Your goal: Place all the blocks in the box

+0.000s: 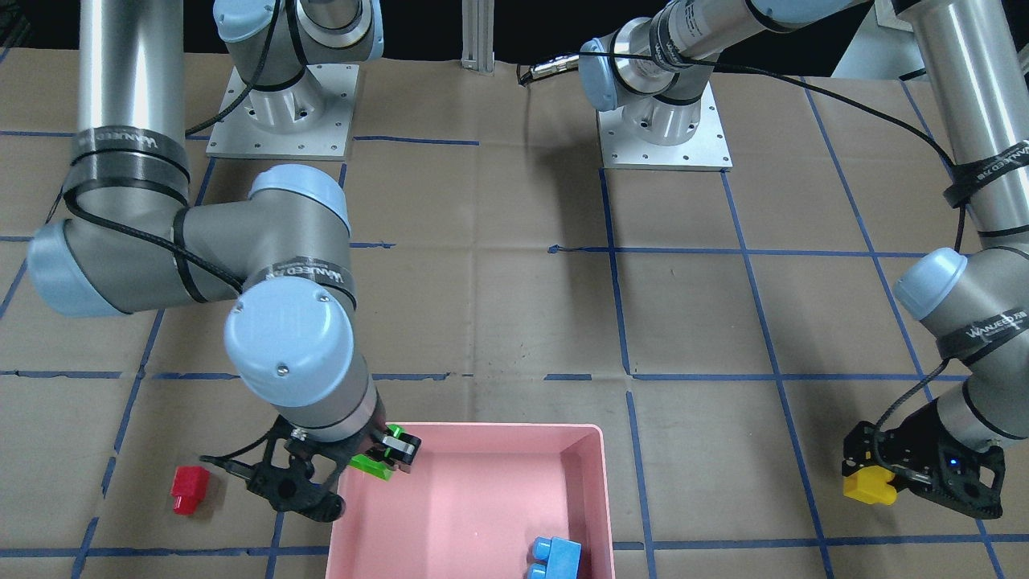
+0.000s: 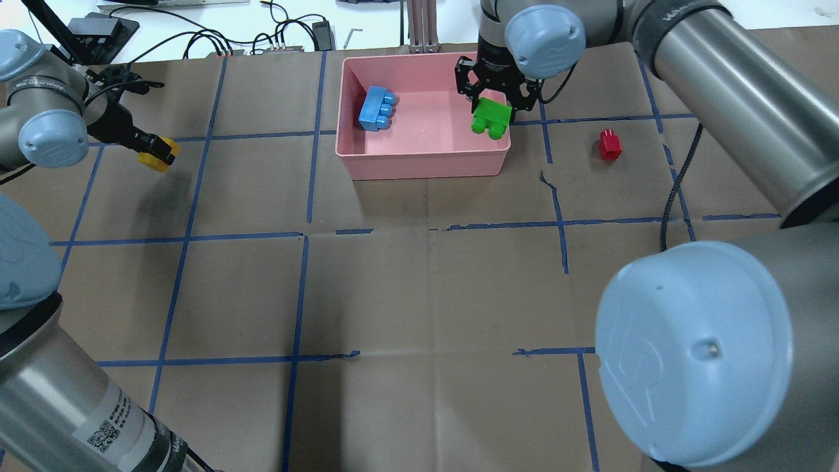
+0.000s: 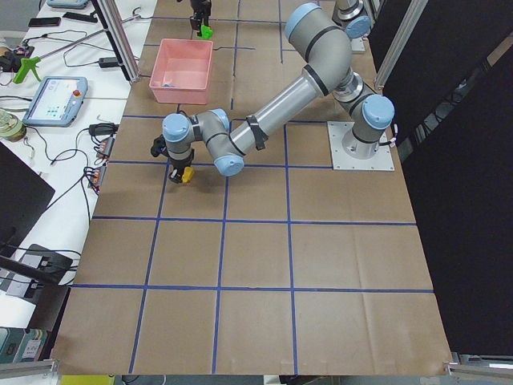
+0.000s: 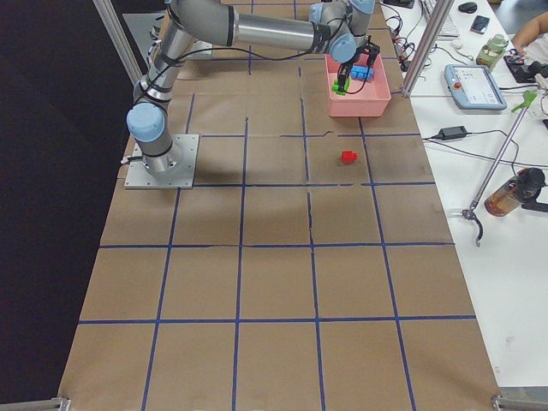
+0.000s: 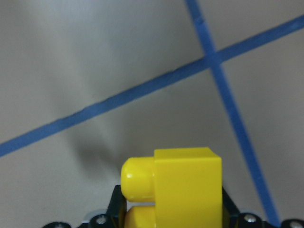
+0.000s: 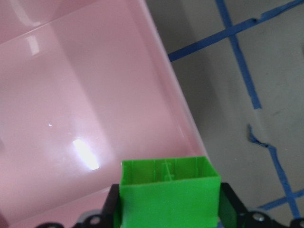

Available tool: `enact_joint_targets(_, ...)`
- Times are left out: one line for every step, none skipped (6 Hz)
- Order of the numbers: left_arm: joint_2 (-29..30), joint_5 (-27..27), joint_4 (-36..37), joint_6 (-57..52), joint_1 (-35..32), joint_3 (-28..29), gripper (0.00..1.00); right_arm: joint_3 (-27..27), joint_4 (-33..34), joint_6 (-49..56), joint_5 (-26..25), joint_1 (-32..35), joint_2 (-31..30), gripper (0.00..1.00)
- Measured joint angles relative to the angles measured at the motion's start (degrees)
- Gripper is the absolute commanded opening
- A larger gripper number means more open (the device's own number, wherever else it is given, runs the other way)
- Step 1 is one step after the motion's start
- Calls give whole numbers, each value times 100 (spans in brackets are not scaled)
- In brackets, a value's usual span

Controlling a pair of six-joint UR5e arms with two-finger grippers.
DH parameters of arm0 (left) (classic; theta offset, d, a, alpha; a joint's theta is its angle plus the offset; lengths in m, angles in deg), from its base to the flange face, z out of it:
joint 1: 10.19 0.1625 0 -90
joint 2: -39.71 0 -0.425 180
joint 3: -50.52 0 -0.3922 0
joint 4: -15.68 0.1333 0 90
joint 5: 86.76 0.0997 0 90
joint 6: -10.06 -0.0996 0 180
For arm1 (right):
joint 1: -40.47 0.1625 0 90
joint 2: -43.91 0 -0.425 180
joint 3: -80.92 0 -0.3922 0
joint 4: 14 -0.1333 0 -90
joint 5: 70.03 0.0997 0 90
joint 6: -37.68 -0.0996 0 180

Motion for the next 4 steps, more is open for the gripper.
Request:
enact_joint_targets(-219,11,-107,302,-442,31,22,156,35,16,106,85,237,99)
enact_joint_targets(-366,174,-140,617,-1006,106,22,216,199,141,175,91,321,100)
enact_joint_targets(-444,479,-149,1113,-1603,233,22,306,399,278,303,3,291,100)
enact_joint_targets(-466,681,-152,1924,-2125,342,22,446,313,378,442,-220,185,100)
